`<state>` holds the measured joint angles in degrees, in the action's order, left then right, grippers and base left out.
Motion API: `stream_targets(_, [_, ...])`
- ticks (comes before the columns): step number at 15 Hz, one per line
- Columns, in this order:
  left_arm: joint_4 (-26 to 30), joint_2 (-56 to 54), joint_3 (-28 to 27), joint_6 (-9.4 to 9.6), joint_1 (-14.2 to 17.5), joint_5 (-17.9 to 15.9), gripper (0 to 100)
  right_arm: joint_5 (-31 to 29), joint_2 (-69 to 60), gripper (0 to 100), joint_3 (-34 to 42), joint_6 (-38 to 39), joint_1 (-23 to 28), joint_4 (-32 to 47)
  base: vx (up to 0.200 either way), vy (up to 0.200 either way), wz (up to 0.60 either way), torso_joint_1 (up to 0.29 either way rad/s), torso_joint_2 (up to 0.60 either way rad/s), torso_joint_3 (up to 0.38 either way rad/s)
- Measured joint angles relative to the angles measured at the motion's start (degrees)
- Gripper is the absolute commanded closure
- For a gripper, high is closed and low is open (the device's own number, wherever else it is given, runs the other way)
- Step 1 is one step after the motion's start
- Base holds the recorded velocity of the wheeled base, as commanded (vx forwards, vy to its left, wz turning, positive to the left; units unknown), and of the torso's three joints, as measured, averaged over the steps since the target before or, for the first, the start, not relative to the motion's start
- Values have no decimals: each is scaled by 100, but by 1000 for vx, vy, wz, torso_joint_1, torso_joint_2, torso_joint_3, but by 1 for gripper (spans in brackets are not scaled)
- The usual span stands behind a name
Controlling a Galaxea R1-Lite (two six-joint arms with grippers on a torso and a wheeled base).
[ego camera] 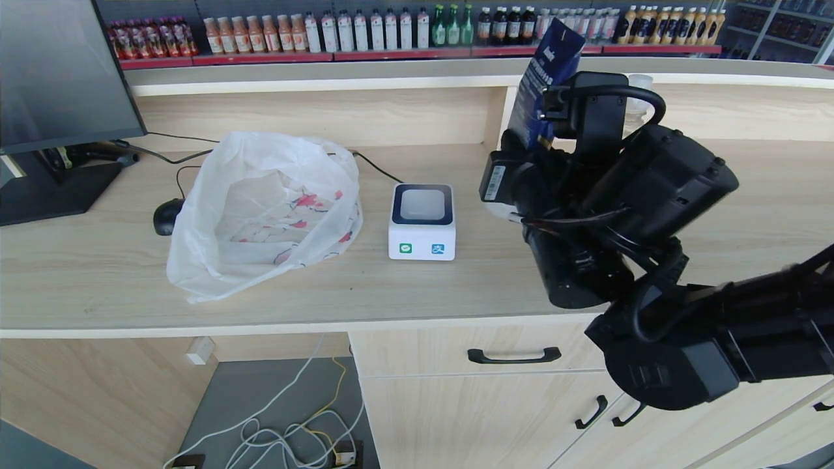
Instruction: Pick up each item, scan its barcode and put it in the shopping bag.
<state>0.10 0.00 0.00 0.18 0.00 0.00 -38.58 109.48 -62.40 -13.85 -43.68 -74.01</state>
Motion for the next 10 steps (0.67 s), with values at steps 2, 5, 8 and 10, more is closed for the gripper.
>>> stream_targets(2, [0,0,0,0,0,0,0,-1,-347,100,446,-11,-135,0,0,0,0,0,0,0])
stream_targets(5, [0,0,0,0,0,0,0,-9,-918,100,965,-161,-477,-6,0,0,0,0,0,0])
stream_targets(8, [0,0,0,0,0,0,0,-55,-1368,100,1462,-199,-764,-11,0,0,0,0,0,0])
stream_targets(10, [0,0,0,-2,0,0,0,-61,-1690,100,1872,-200,-902,-16,0,0,0,0,0,0])
